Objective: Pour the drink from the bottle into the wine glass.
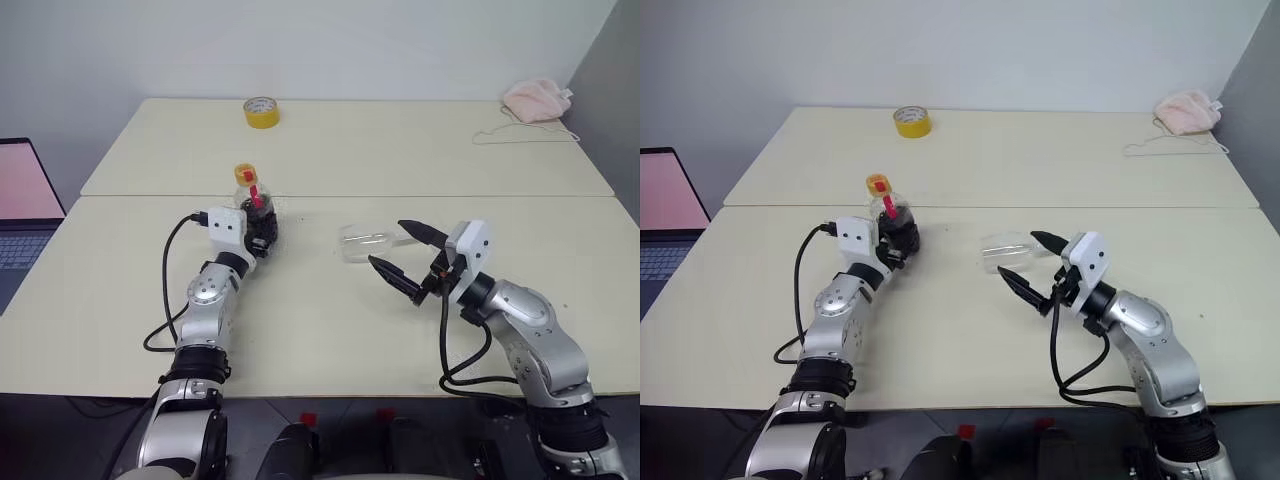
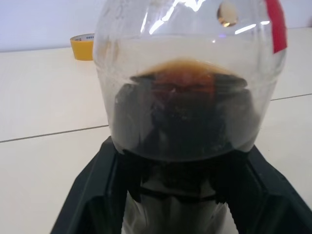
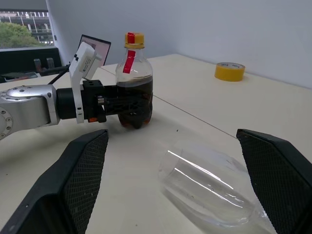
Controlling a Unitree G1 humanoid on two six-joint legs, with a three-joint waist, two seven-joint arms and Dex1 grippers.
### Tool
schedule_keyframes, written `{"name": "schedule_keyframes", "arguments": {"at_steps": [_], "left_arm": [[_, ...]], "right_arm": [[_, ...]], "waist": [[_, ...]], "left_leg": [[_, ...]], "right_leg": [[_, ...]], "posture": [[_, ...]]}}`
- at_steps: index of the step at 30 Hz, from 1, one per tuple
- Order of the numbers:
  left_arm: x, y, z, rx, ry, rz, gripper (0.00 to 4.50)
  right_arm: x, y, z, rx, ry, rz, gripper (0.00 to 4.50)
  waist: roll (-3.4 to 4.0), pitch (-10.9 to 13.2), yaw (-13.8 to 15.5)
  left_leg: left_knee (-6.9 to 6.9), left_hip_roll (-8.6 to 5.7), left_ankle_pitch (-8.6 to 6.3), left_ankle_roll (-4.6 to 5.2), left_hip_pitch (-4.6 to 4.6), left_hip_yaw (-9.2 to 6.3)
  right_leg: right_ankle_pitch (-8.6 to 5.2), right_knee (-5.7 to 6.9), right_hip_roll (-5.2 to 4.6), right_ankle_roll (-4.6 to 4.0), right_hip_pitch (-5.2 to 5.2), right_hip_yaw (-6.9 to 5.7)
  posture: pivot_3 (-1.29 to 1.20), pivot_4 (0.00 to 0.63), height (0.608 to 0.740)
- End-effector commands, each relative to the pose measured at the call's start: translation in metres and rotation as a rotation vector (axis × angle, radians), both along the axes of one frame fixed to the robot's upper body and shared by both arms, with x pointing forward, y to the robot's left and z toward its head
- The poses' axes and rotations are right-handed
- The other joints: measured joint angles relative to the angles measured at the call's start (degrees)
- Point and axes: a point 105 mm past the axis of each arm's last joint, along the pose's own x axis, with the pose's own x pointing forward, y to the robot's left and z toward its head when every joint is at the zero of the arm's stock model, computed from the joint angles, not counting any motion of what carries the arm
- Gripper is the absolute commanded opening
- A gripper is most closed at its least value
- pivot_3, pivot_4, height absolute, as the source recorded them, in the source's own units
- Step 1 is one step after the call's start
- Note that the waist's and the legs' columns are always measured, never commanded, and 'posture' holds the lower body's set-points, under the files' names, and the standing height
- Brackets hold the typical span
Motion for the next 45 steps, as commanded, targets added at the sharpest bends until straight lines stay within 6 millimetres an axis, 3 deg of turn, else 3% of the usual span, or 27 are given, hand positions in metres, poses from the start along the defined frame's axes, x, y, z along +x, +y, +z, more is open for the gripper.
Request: {"name": "schedule_keyframes", "arguments": {"at_steps": [1, 10, 14, 18, 29, 32, 45], "left_arm": [[0.000, -0.005, 0.020, -0.002, -0.067, -0.030, 2.11], [-0.017, -0.026, 0.034, 0.064, -0.096, -0.111, 2.00], [-0.034, -0.050, 0.043, 0.132, -0.115, -0.179, 2.00], [-0.042, -0.062, 0.045, 0.171, -0.108, -0.211, 2.00], [-0.049, -0.082, 0.037, 0.222, -0.084, -0.259, 2.00], [-0.052, -0.084, 0.032, 0.218, -0.074, -0.266, 2.00], [-0.054, -0.087, 0.031, 0.220, -0.073, -0.276, 1.99]], "right_arm": [[-0.001, 0.002, 0.014, 0.017, -0.051, 0.010, 4.50], [-0.008, 0.009, 0.031, 0.005, -0.080, 0.061, 4.50], [-0.008, 0.023, 0.055, -0.010, -0.088, 0.107, 4.50], [-0.005, 0.035, 0.067, -0.008, -0.050, 0.118, 4.50], [0.013, 0.076, 0.077, 0.064, 0.054, 0.095, 4.50], [0.027, 0.086, 0.071, 0.086, 0.089, 0.038, 4.50], [0.045, 0.092, 0.073, 0.132, 0.092, -0.043, 4.50]], "waist": [[0.00, 0.0, 0.0], [-0.01, 0.0, 0.0], [0.00, 0.0, -0.2], [0.00, 0.0, 0.0], [0.01, 0.0, -0.2], [0.01, 0.0, -0.2], [0.02, 0.0, -0.8]], "left_leg": [[0.00, 0.00, 0.00, 0.00, 0.00, 0.00], [0.00, 0.01, 0.00, 0.00, -0.05, 0.01], [-0.02, 0.00, 0.00, 0.00, -0.06, 0.03], [-0.02, 0.03, 0.00, 0.00, -0.06, -0.02], [-0.04, 0.02, 0.00, 0.00, -0.07, 0.01], [-0.02, -0.01, 0.00, 0.00, -0.09, 0.02], [-0.03, 0.00, 0.01, -0.01, -0.16, 0.09]], "right_leg": [[0.00, 0.00, 0.00, 0.00, 0.00, 0.00], [0.00, 0.01, 0.00, 0.00, -0.05, 0.02], [0.00, 0.02, 0.00, 0.00, -0.06, 0.07], [0.00, 0.02, 0.01, -0.01, -0.07, 0.02], [0.01, 0.04, 0.01, -0.01, -0.12, 0.05], [0.01, 0.04, -0.02, -0.01, -0.13, 0.06], [0.01, 0.33, -0.02, -0.02, -0.40, 0.13]], "posture": [[0.00, 0.150, 0.740], [0.00, 0.150, 0.740], [0.00, 0.150, 0.740], [0.00, 0.150, 0.740], [0.00, 0.150, 0.740], [0.00, 0.150, 0.740], [0.00, 0.150, 0.740]]}}
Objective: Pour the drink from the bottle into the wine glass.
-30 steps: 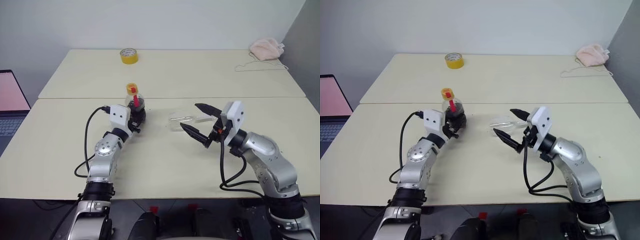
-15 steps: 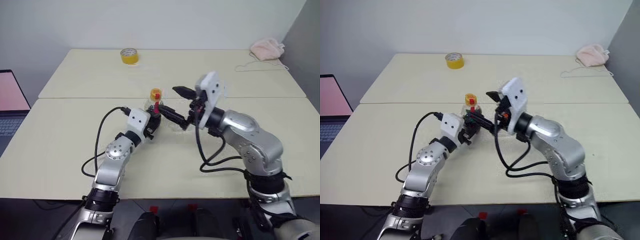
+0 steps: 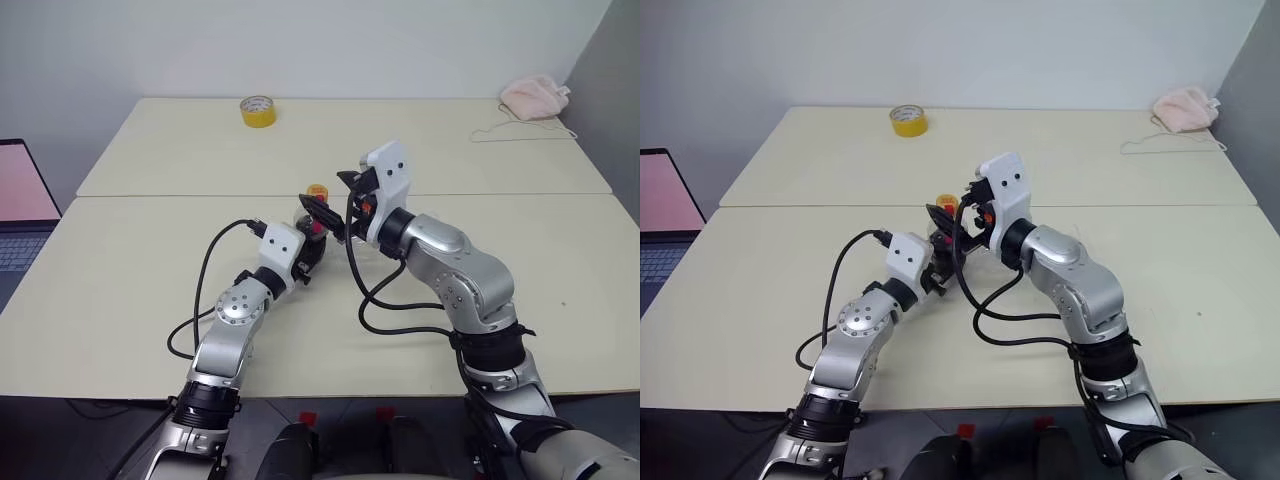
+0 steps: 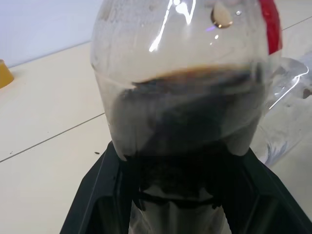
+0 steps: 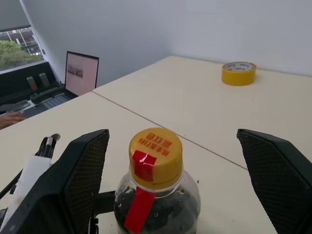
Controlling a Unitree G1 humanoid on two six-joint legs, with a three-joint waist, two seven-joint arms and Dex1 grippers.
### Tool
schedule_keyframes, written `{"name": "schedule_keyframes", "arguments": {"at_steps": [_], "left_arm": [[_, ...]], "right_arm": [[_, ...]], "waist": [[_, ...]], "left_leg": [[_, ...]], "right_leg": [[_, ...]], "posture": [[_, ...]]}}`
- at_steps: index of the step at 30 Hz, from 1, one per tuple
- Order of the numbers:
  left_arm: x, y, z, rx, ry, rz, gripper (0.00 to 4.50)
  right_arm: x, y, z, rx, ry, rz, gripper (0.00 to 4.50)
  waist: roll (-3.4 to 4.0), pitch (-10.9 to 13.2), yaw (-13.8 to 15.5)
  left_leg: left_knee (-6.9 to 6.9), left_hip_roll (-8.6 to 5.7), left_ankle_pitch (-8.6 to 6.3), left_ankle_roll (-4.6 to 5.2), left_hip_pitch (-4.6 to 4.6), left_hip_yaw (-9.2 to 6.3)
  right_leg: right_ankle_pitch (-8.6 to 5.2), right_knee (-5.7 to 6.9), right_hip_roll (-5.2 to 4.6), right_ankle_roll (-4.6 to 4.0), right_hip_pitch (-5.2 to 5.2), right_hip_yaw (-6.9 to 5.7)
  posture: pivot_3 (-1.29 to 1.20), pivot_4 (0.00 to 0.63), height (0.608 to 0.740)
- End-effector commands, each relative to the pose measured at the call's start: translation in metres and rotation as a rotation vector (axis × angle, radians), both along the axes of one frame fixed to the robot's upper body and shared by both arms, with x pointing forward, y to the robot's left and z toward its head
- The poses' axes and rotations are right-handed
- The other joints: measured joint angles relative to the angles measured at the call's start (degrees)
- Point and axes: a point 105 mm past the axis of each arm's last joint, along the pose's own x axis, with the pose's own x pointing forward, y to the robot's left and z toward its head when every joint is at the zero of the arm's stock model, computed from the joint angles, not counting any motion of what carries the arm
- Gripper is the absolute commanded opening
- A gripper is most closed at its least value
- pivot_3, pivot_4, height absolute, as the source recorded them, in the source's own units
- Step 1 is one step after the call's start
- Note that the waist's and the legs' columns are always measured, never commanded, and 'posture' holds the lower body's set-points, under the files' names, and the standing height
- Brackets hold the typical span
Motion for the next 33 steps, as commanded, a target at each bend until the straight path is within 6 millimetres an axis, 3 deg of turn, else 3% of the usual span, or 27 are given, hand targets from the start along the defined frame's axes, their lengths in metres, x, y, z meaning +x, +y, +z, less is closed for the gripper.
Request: {"name": "schedule_keyframes", "arguments": {"at_steps": [1, 5, 8, 14, 16, 24, 33], "left_arm": [[-0.004, -0.005, 0.023, -0.009, -0.090, -0.018, 1.99], [-0.003, -0.003, 0.023, -0.005, -0.092, -0.017, 1.94], [-0.003, -0.003, 0.024, -0.004, -0.094, -0.014, 1.94], [-0.002, -0.003, 0.026, -0.002, -0.101, -0.014, 1.94], [-0.002, -0.003, 0.026, -0.003, -0.102, -0.012, 1.94], [-0.003, 0.002, 0.025, -0.021, -0.090, 0.005, 1.35], [-0.008, 0.007, 0.028, -0.060, -0.081, 0.003, 1.13]], "right_arm": [[-0.003, 0.000, 0.017, 0.033, -0.066, -0.002, 4.50], [-0.005, 0.003, 0.012, 0.015, -0.054, 0.016, 4.50], [-0.007, 0.005, 0.010, 0.006, -0.050, 0.025, 3.88], [-0.007, 0.006, 0.007, -0.006, -0.044, 0.028, 1.67], [-0.007, 0.006, 0.007, -0.013, -0.045, 0.029, 1.21], [-0.006, 0.002, 0.002, -0.073, -0.078, 0.074, 1.22], [0.008, -0.014, 0.001, -0.204, -0.229, 0.292, 1.22]], "waist": [[0.00, 0.0, -0.1], [0.00, 0.0, -0.2], [0.00, 0.0, -0.3], [0.00, 0.0, -0.4], [0.00, 0.0, -0.4], [0.00, 0.0, -0.4], [0.00, 0.0, -0.6]], "left_leg": [[0.00, 0.00, 0.00, 0.00, 0.00, 0.00], [0.00, 0.00, 0.00, 0.00, -0.01, -0.01], [-0.01, 0.00, 0.00, 0.00, 0.00, 0.00], [-0.02, 0.00, 0.00, 0.00, -0.02, -0.01], [-0.02, 0.01, 0.00, 0.00, -0.01, -0.01], [-0.02, 0.00, 0.00, 0.00, -0.02, -0.01], [-0.01, 0.01, 0.00, 0.00, -0.03, 0.01]], "right_leg": [[0.00, 0.00, 0.00, 0.00, 0.00, 0.00], [0.00, 0.01, 0.00, 0.00, -0.01, 0.00], [0.00, 0.02, 0.00, 0.00, -0.02, 0.00], [0.00, 0.03, 0.00, 0.00, -0.04, 0.00], [0.00, 0.03, 0.00, 0.00, -0.04, 0.00], [0.00, 0.03, 0.00, 0.00, -0.05, 0.00], [0.00, 0.01, 0.01, 0.00, -0.03, -0.01]], "posture": [[0.00, 0.150, 0.740], [0.00, 0.150, 0.740], [0.00, 0.150, 0.740], [0.00, 0.150, 0.740], [0.00, 0.150, 0.740], [0.00, 0.150, 0.740], [0.00, 0.150, 0.740]]}}
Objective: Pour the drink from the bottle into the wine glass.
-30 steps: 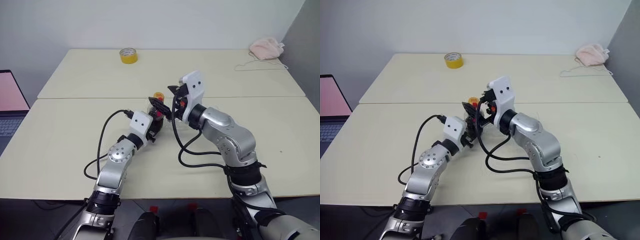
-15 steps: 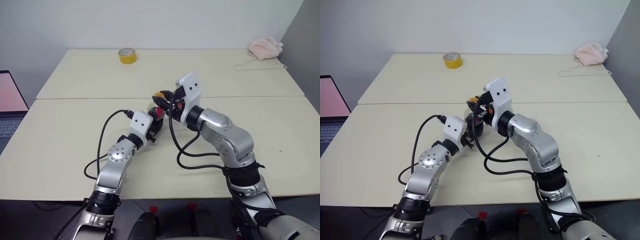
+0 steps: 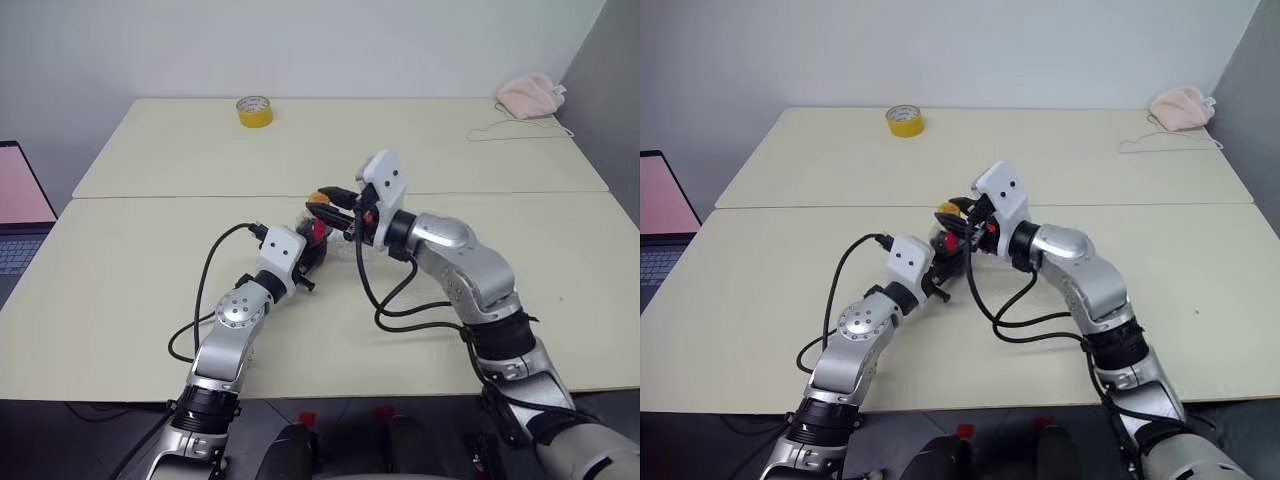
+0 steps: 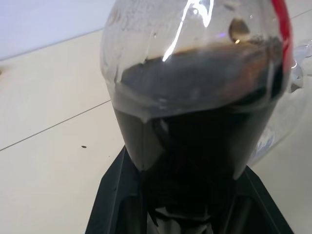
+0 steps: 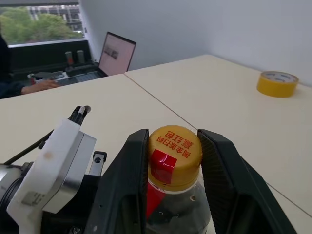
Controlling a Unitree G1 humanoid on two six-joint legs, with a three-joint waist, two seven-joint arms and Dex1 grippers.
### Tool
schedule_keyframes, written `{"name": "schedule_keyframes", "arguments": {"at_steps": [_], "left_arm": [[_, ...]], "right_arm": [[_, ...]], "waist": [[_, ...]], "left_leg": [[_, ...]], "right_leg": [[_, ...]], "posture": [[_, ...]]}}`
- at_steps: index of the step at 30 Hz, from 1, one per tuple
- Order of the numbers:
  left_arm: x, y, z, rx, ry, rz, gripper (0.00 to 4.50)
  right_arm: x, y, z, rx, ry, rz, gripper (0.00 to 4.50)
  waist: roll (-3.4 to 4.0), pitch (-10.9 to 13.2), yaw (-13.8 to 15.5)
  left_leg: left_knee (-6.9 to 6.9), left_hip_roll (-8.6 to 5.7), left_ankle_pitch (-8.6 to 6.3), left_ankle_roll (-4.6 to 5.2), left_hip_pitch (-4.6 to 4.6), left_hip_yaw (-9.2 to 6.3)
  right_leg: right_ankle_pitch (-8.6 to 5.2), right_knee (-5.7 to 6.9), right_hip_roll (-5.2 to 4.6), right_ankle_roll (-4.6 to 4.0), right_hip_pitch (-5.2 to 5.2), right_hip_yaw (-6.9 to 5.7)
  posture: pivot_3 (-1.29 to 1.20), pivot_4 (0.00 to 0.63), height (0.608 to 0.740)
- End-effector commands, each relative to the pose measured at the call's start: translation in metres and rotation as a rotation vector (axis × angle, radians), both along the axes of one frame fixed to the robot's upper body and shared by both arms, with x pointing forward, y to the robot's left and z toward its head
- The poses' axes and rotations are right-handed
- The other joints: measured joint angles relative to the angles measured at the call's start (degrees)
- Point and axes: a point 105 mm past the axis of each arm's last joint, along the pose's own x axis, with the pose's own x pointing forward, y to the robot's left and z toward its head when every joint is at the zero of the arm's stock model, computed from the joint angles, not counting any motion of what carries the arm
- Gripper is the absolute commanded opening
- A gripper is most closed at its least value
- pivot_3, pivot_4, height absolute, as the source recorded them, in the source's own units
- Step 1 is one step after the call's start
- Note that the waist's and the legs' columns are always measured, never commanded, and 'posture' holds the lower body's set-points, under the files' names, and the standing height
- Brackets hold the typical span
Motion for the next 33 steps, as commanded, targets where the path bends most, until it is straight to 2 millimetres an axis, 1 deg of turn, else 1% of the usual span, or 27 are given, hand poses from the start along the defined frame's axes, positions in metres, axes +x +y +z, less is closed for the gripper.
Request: {"name": "schedule_keyframes", "arguments": {"at_steps": [1, 4, 7, 9, 13, 15, 17, 19, 22, 23, 26, 28, 30, 32, 33], "left_arm": [[-0.005, 0.008, 0.032, -0.052, -0.105, 0.008, 1.13], [-0.008, 0.008, 0.033, -0.062, -0.104, 0.001, 1.13], [-0.009, 0.008, 0.033, -0.067, -0.102, 0.002, 1.12], [-0.009, 0.009, 0.033, -0.066, -0.101, 0.004, 1.07], [-0.009, 0.010, 0.033, -0.064, -0.102, 0.009, 1.04], [-0.009, 0.010, 0.034, -0.060, -0.106, 0.014, 1.03], [-0.009, 0.011, 0.034, -0.058, -0.110, 0.017, 1.03], [-0.009, 0.012, 0.035, -0.054, -0.118, 0.029, 1.03], [-0.007, 0.015, 0.036, -0.054, -0.131, 0.054, 1.03], [-0.007, 0.016, 0.037, -0.054, -0.134, 0.060, 1.03], [-0.006, 0.017, 0.037, -0.053, -0.139, 0.070, 1.03], [-0.004, 0.021, 0.036, -0.038, -0.149, 0.101, 1.03], [-0.002, 0.024, 0.036, -0.021, -0.162, 0.129, 1.03], [-0.001, 0.024, 0.036, -0.008, -0.171, 0.139, 1.03], [-0.001, 0.024, 0.035, -0.007, -0.173, 0.145, 1.03]], "right_arm": [[0.010, -0.011, 0.012, -0.050, -0.108, 0.066, 1.22], [0.020, -0.014, 0.011, -0.125, -0.167, 0.102, 1.22], [0.025, -0.014, 0.011, -0.147, -0.194, 0.132, 1.22], [0.024, -0.013, 0.011, -0.145, -0.186, 0.163, 1.22], [0.015, -0.010, 0.008, -0.124, -0.142, 0.219, 1.22], [0.011, -0.010, 0.008, -0.098, -0.114, 0.223, 1.99], [0.007, -0.009, 0.010, -0.070, -0.093, 0.224, 2.63], [0.001, -0.011, 0.016, -0.026, -0.078, 0.206, 3.31], [-0.006, -0.017, 0.027, 0.040, -0.067, 0.161, 4.36], [-0.011, -0.019, 0.030, 0.063, -0.061, 0.150, 4.50], [-0.022, -0.021, 0.034, 0.094, -0.038, 0.131, 4.50], [-0.035, -0.015, 0.034, 0.129, -0.005, 0.121, 4.50], [-0.043, -0.006, 0.031, 0.151, 0.010, 0.092, 4.50], [-0.042, 0.001, 0.030, 0.171, 0.026, 0.025, 4.50], [-0.037, 0.005, 0.029, 0.194, 0.041, -0.042, 4.50]], "waist": [[0.00, 0.0, -0.1], [0.00, 0.0, -0.2], [0.00, 0.0, -0.2], [0.00, 0.0, -0.2], [0.00, 0.0, -0.2], [0.00, 0.0, -0.1], [0.00, 0.0, 0.0], [0.01, 0.0, 0.0], [0.02, 0.0, 0.1], [0.02, 0.0, 0.1], [0.02, 0.0, 0.2], [0.02, 0.0, 0.3], [0.02, 0.0, 0.2], [0.02, 0.0, 0.1], [0.02, 0.0, 0.1]], "left_leg": [[0.00, -0.01, 0.00, 0.00, 0.00, 0.01], [-0.01, 0.02, 0.00, 0.00, 0.01, 0.01], [-0.01, 0.02, 0.00, 0.00, 0.01, 0.00], [0.00, 0.01, 0.00, 0.00, 0.00, -0.01], [0.02, -0.01, 0.00, -0.01, -0.02, -0.02], [0.02, 0.00, 0.00, -0.01, -0.03, -0.03], [0.03, 0.00, 0.00, -0.01, -0.03, -0.06], [0.02, -0.02, 0.00, -0.01, -0.04, -0.02], [0.02, -0.01, 0.00, -0.01, -0.08, -0.03], [0.02, -0.01, 0.00, -0.01, -0.09, -0.03], [0.02, -0.02, 0.00, -0.01, -0.10, -0.04], [0.02, -0.01, 0.00, -0.01, -0.10, -0.03], [0.00, 0.00, 0.00, -0.01, -0.10, -0.04], [0.00, 0.00, 0.00, -0.01, -0.10, -0.01], [0.00, -0.01, 0.00, -0.01, -0.10, 0.00]], "right_leg": [[0.00, -0.01, 0.00, 0.00, 0.00, 0.00], [0.00, -0.03, 0.00, 0.00, 0.01, 0.00], [0.00, -0.03, 0.00, 0.00, 0.01, -0.01], [0.00, -0.04, -0.01, 0.00, 0.01, -0.01], [0.00, -0.06, -0.05, 0.00, 0.01, -0.01], [0.00, -0.06, -0.05, 0.00, 0.01, -0.02], [0.00, -0.06, -0.05, 0.00, 0.02, -0.04], [0.00, -0.06, -0.07, 0.00, 0.01, 0.00], [0.00, -0.04, -0.07, 0.00, -0.05, -0.01], [0.00, -0.04, -0.07, 0.00, -0.06, 0.00], [0.00, -0.05, -0.08, 0.00, -0.05, -0.01], [0.00, -0.04, -0.07, 0.00, -0.05, 0.00], [0.00, -0.04, -0.07, 0.00, -0.07, 0.00], [0.00, 0.01, -0.07, 0.00, -0.10, 0.03], [0.00, 0.03, -0.07, 0.00, -0.11, 0.04]], "posture": [[0.00, 0.150, 0.740], [0.00, 0.150, 0.740], [0.00, 0.150, 0.740], [0.00, 0.150, 0.740], [0.00, 0.150, 0.740], [0.00, 0.150, 0.740], [0.00, 0.150, 0.740], [0.00, 0.150, 0.740], [0.00, 0.150, 0.740], [0.00, 0.150, 0.740], [0.00, 0.150, 0.740], [0.00, 0.150, 0.740], [0.00, 0.150, 0.740], [0.00, 0.150, 0.740], [0.00, 0.150, 0.740]]}}
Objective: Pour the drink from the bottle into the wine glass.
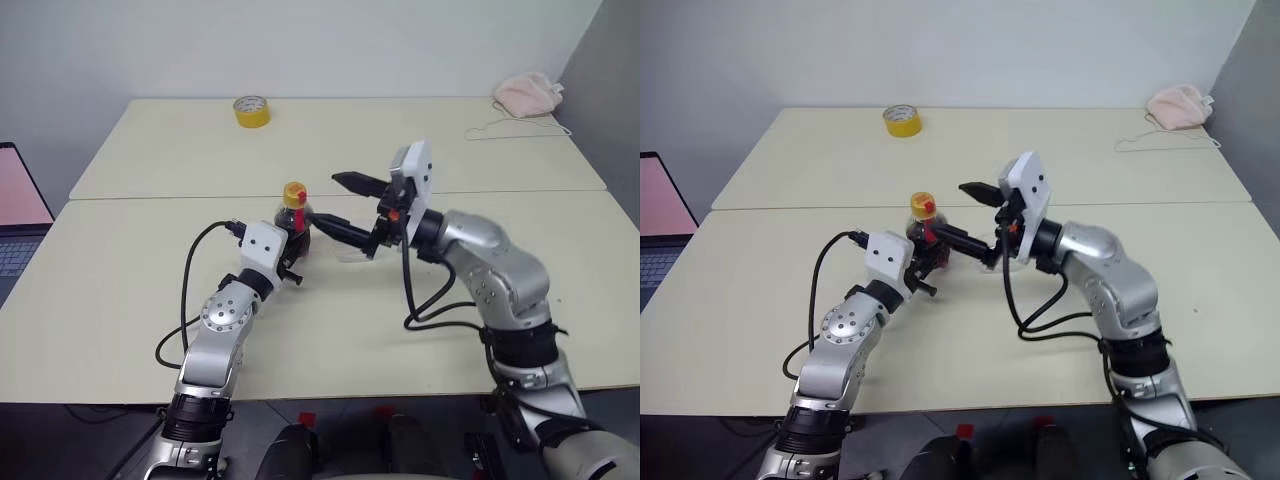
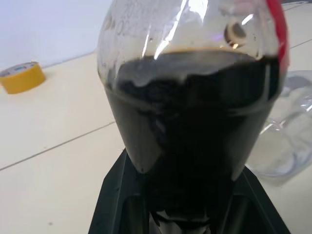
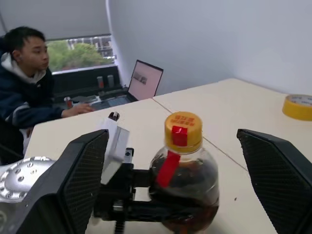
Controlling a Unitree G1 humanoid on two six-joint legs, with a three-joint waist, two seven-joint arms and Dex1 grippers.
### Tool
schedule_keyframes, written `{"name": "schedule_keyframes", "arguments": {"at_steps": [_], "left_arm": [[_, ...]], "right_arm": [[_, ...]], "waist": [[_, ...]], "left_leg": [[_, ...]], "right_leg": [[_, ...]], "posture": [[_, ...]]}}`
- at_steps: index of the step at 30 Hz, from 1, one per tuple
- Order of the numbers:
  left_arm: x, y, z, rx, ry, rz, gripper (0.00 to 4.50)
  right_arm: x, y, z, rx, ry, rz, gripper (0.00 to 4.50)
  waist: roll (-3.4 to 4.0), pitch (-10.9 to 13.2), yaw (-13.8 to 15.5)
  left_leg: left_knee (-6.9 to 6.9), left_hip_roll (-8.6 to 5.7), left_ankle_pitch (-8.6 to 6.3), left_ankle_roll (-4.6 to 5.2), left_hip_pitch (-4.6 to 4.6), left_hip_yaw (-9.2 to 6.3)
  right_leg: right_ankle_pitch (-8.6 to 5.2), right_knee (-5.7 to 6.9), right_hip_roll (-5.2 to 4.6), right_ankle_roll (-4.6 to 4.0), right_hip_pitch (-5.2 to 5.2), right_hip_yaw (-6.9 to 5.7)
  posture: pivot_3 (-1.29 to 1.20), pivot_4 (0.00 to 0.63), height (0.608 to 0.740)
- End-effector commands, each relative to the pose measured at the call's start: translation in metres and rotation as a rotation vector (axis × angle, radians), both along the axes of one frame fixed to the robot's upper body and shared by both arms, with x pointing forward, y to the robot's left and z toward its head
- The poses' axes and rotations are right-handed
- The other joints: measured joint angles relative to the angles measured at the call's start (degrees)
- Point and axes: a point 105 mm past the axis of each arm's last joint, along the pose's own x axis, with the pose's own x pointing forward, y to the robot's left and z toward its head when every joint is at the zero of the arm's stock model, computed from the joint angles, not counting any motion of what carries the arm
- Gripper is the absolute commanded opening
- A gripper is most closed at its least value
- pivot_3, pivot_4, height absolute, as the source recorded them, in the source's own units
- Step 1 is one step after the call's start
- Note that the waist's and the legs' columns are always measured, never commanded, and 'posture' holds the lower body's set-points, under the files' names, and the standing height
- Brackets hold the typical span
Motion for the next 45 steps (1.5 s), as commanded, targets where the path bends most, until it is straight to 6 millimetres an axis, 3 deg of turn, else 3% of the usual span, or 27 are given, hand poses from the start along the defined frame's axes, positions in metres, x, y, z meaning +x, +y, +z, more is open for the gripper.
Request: {"name": "schedule_keyframes", "arguments": {"at_steps": [1, 9, 33, 37, 42, 44, 45], "left_arm": [[0.002, 0.001, 0.021, 0.009, -0.102, 0.027, 1.03], [0.004, -0.004, 0.021, 0.004, -0.108, 0.031, 1.02], [0.004, -0.009, 0.021, 0.004, -0.102, 0.016, 1.02], [0.004, -0.009, 0.021, 0.004, -0.101, 0.016, 1.02], [0.004, -0.009, 0.021, 0.004, -0.099, 0.017, 1.00], [0.004, -0.009, 0.020, 0.003, -0.098, 0.017, 1.00], [0.004, -0.008, 0.020, 0.002, -0.098, 0.018, 1.00]], "right_arm": [[0.003, 0.011, 0.011, 0.055, -0.006, -0.153, 4.50], [0.012, 0.025, 0.004, 0.058, 0.015, -0.268, 4.50], [0.022, 0.029, 0.006, 0.103, 0.029, -0.310, 4.50], [0.023, 0.029, 0.007, 0.112, 0.030, -0.314, 3.61], [0.022, 0.029, 0.008, 0.114, 0.027, -0.309, 1.72], [0.022, 0.029, 0.007, 0.114, 0.028, -0.307, 1.28], [0.022, 0.029, 0.007, 0.111, 0.027, -0.305, 1.28]], "waist": [[0.00, 0.0, 0.0], [0.00, 0.0, 0.2], [0.00, 0.0, -0.2], [0.00, 0.0, -0.2], [0.00, 0.0, -0.2], [0.00, 0.0, -0.2], [0.00, 0.0, -0.2]], "left_leg": [[0.00, 0.00, 0.00, 0.00, 0.00, -0.01], [0.03, -0.07, 0.00, 0.00, 0.00, -0.02], [0.00, -0.02, 0.00, 0.00, 0.01, -0.02], [0.00, -0.02, 0.00, 0.00, 0.01, -0.02], [0.00, -0.02, 0.00, 0.00, 0.01, -0.02], [0.00, -0.02, 0.00, 0.00, 0.01, -0.02], [0.00, -0.03, 0.00, 0.00, 0.01, -0.02]], "right_leg": [[0.00, 0.03, 0.01, 0.00, -0.01, -0.01], [0.00, 0.01, -0.02, 0.00, -0.01, -0.01], [0.00, 0.04, 0.03, 0.00, -0.03, -0.01], [0.00, 0.04, 0.03, 0.00, -0.02, -0.01], [0.00, 0.04, 0.04, 0.00, -0.03, -0.01], [0.00, 0.04, 0.04, 0.00, -0.03, -0.01], [0.00, 0.04, 0.03, 0.00, -0.03, -0.01]], "posture": [[0.00, 0.150, 0.740], [0.00, 0.150, 0.740], [0.00, 0.150, 0.740], [0.00, 0.150, 0.740], [0.00, 0.150, 0.740], [0.00, 0.150, 0.740], [0.00, 0.150, 0.740]]}}
